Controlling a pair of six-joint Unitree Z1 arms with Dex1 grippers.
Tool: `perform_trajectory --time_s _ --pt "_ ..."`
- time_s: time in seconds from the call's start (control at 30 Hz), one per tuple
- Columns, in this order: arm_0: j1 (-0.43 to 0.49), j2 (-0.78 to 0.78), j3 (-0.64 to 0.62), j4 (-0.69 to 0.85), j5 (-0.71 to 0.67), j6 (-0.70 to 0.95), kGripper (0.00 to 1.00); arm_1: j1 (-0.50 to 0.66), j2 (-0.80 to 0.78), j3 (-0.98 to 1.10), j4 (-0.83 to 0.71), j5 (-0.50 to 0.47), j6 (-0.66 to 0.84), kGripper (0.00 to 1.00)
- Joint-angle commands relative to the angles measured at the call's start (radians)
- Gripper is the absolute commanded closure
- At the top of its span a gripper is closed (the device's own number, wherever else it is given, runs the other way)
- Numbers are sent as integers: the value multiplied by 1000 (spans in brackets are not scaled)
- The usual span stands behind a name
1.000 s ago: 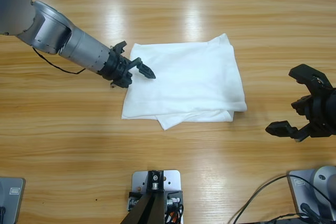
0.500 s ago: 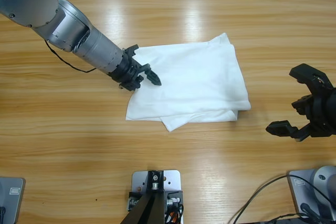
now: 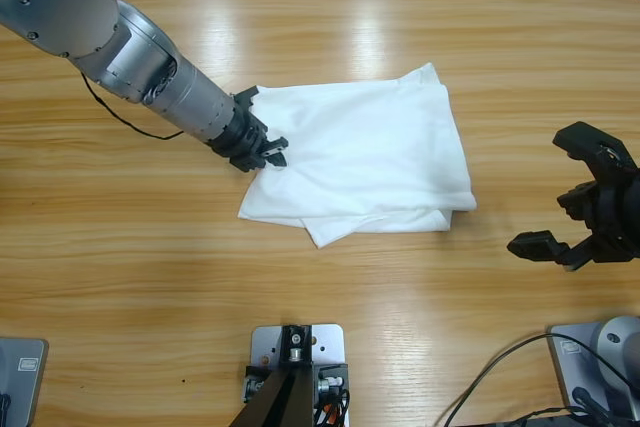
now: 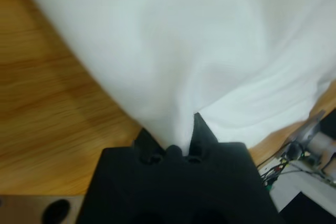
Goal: Fold clothes
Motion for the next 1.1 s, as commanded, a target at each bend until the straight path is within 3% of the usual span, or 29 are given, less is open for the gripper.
perform_trajectory --time_s 0.03,0.17,0.57,0.83,1.1 --pt "36 -6 222 -7 100 -24 1000 12 -7 29 5 -6 11 4" --pt "113 -58 316 -4 152 -16 1000 12 -6 29 2 -5 11 4" --pt "275 -155 364 198 314 159 1000 12 3 29 -1 -8 14 4" --pt "199 -191 129 438 364 233 1000 12 19 27 -3 -3 14 4" --pt "91 -98 -186 649 389 254 1000 12 30 25 -4 -1 14 4"
